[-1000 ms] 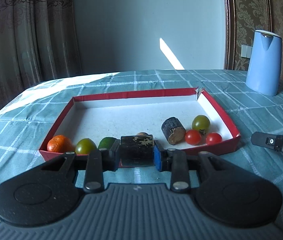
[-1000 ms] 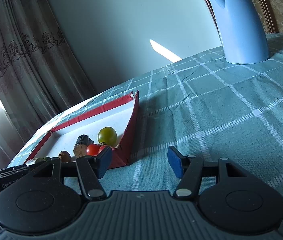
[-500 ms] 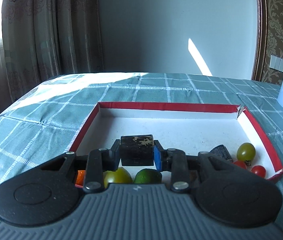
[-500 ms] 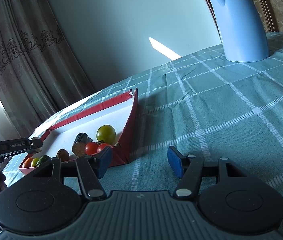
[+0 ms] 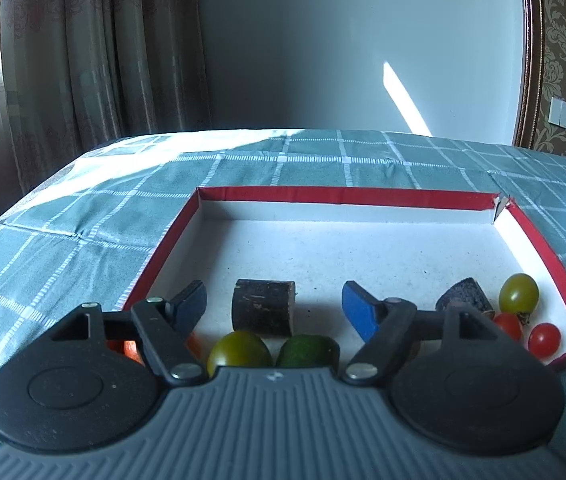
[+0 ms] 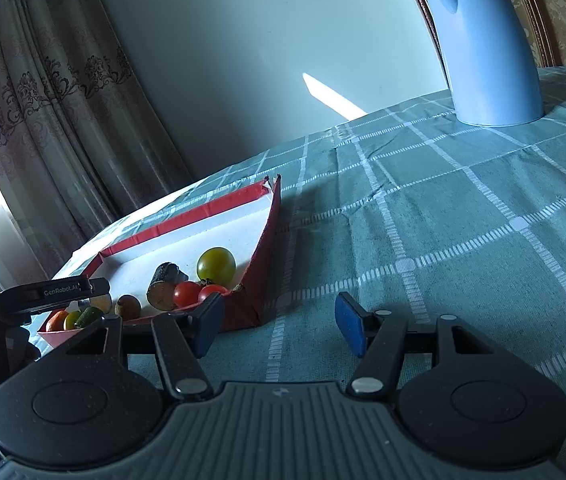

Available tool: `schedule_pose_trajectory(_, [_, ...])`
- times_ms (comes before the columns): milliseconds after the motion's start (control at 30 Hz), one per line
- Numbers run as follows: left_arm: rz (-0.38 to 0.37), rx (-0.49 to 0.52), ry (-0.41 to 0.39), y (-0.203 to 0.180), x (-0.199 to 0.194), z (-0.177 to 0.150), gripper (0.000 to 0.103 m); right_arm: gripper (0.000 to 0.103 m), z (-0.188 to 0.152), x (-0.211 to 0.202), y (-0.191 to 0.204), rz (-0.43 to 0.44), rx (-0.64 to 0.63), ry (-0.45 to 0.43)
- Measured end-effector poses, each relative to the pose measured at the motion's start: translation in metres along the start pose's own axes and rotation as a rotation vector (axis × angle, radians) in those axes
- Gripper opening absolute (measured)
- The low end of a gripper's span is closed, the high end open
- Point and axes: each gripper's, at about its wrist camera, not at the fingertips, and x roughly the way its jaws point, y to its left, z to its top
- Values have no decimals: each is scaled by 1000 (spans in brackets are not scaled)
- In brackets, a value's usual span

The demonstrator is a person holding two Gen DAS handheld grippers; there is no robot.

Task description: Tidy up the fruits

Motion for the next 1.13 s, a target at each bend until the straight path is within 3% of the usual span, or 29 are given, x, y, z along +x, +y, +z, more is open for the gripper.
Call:
schedule_pose_trajectory(67, [8,8,1,-1,-1,-2,76,61,0,-1,0,2,-2,-8])
schedule_pose_trajectory(233, [8,10,-52,0,-24,-6,94,61,-1,0,15,13,-51,-6])
schedule_pose_trajectory(333, [25,9,-108,2,-46,-10,102,73,-6,4,39,-7,-110,-13])
schedule_pose_trajectory(433, [33,9,-143,6,-64,-15,103,73,-12,10,68,-2,-181,-24])
schedule_pose_trajectory(700, [31,-37,-119,30,-84,-27,103,73,-19,31,116,-2,-245,-37])
schedule_pose_trajectory(1133, [53,-34,-117,49,-88,-40,103,73,-23,41,130,-5,-262,-42])
